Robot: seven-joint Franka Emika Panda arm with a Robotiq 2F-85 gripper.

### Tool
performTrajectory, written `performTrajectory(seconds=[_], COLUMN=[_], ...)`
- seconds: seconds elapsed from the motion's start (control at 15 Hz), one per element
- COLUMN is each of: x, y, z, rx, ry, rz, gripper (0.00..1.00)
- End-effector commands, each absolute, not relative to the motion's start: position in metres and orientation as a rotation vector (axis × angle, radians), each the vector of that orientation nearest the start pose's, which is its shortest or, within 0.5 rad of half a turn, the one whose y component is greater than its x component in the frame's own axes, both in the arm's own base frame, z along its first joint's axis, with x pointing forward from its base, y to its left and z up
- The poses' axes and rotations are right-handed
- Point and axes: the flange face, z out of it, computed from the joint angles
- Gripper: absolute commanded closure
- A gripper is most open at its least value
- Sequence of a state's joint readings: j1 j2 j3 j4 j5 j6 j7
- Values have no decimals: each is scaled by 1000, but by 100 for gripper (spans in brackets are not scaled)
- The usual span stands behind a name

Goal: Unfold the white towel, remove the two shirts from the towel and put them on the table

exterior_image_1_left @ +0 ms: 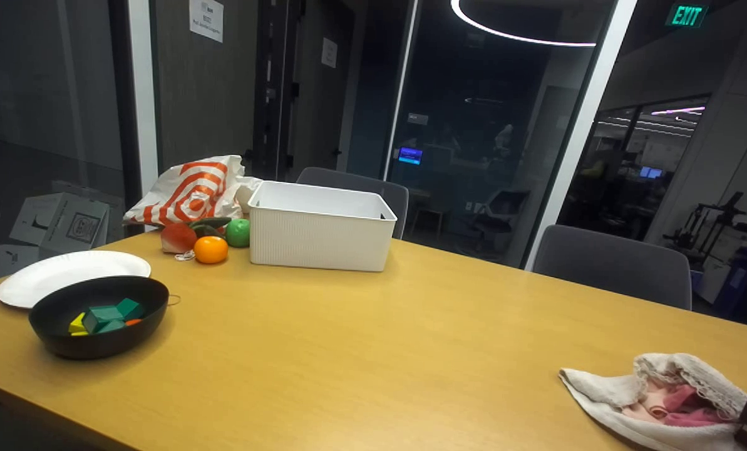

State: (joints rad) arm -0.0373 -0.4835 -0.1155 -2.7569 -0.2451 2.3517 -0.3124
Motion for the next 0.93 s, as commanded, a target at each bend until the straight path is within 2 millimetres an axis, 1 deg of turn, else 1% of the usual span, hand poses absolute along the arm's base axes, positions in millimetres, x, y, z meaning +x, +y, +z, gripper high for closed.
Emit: performTrajectory(seconds=[0.0, 0.07, 0.2, 0.47, 0.8, 0.87], x=[364, 363, 363, 368, 377, 378], y=[-57, -58, -59, -56, -48, -48], z=[379, 380, 383, 382, 380, 380], rx=[-3211, -3208, -3191, -3134, -3119, -3120], ry=[-560, -556, -545, -463, -442, -448], rz=[-150, -158, -177, -243, -314, -327], gripper=[43, 43, 31, 0, 0, 25])
